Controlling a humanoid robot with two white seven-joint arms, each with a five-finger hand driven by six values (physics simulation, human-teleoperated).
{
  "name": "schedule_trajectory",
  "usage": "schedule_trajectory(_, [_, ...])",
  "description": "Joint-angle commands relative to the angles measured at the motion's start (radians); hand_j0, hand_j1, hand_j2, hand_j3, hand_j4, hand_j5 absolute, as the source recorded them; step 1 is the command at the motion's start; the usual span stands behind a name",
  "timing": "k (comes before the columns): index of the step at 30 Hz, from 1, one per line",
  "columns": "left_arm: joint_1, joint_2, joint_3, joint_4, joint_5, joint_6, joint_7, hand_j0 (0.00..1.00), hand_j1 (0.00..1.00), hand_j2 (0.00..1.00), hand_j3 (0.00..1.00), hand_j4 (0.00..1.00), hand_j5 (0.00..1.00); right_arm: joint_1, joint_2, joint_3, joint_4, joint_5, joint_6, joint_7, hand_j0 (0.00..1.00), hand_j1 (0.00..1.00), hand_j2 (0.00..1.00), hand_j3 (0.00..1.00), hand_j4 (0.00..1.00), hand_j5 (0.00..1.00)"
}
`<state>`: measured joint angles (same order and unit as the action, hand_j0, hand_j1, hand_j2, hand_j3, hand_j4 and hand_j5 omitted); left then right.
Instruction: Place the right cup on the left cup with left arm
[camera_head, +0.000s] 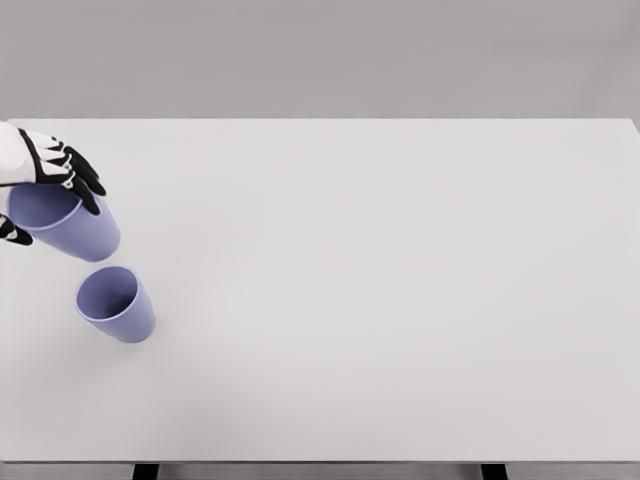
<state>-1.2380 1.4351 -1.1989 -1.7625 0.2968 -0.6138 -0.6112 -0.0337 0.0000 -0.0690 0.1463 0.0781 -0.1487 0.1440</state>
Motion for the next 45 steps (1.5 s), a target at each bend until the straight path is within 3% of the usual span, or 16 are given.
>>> schedule_trajectory(1, [0.000, 0.001, 0.008, 0.000, 0.012, 0.003, 0.000, 0.66, 0.66, 0.66, 0.66, 0.66, 0.66, 0.000, 0.000, 0.000, 0.001, 0.000, 0.000, 0.000, 1.00, 1.00, 1.00, 1.00, 1.00, 1.00])
schedule_trajectory(13, [0.002, 0.039, 0.013, -0.002, 0.012, 0.003, 0.000, 0.67, 0.67, 0.67, 0.67, 0.67, 0.67, 0.000, 0.000, 0.000, -0.001, 0.000, 0.000, 0.000, 1.00, 1.00, 1.00, 1.00, 1.00, 1.00])
schedule_trajectory(45, [0.104, 0.030, 0.012, -0.003, 0.016, 0.003, 0.000, 0.66, 0.66, 0.66, 0.66, 0.66, 0.66, 0.000, 0.000, 0.000, 0.001, 0.000, 0.000, 0.000, 1.00, 1.00, 1.00, 1.00, 1.00, 1.00])
